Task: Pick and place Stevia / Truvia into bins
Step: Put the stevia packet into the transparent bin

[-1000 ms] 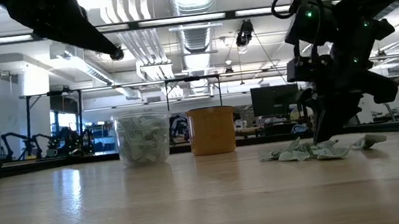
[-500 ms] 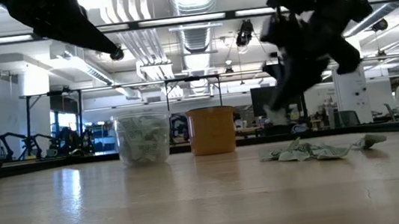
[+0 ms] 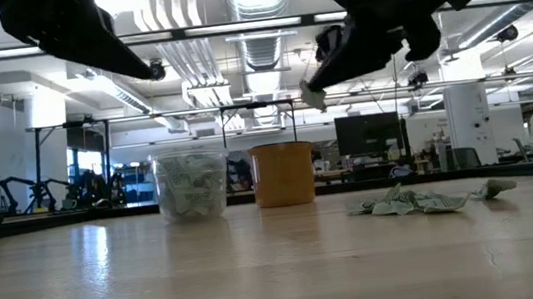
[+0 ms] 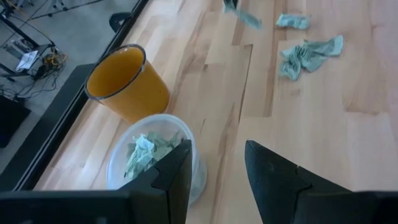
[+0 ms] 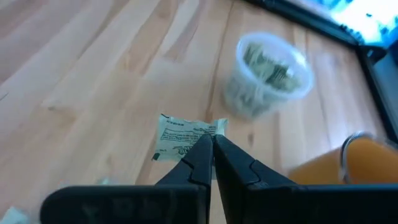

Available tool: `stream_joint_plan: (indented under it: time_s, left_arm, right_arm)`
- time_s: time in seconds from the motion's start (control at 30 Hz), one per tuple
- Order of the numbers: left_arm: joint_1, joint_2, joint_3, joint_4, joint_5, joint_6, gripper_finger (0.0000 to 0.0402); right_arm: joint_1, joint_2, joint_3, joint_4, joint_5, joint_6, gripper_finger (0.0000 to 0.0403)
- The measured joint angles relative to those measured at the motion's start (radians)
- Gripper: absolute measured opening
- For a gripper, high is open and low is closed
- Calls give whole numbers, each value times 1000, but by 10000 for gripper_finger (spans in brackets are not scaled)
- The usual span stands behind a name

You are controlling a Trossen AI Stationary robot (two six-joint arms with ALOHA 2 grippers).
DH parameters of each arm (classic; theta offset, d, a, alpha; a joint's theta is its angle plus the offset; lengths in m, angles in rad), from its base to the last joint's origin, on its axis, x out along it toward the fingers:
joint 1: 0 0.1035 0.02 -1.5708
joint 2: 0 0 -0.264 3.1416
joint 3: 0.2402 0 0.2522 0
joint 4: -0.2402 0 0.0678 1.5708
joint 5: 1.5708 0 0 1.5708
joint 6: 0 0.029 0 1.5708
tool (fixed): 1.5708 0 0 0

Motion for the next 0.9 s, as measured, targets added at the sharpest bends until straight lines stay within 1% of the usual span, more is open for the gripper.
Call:
stream_joint_plan:
  time_s: [0.23, 0.4, 0.53, 0.63, 0.77, 0.9]
  left_arm:
    - [-7, -10, 1, -41, 0, -4, 132]
    - [-33, -19, 0, -61, 0, -7, 132]
    - [-62, -22, 2, -91, 0, -21, 132]
    - [-78, -22, 5, -108, 0, -32, 132]
    - [-89, -22, 5, -110, 0, -31, 132]
    - [-90, -24, 5, -111, 0, -31, 132]
  right_arm:
    - [-3, 0, 0, 118, 0, -59, 8]
    - [-12, 26, 1, 256, 29, -92, 8]
    - [-51, 99, 2, 379, 31, -91, 8]
    - [-82, 166, 19, 427, 34, -86, 8]
    - [-111, 267, 93, 450, 29, -68, 8]
    - [-120, 382, 204, 449, 20, -70, 8]
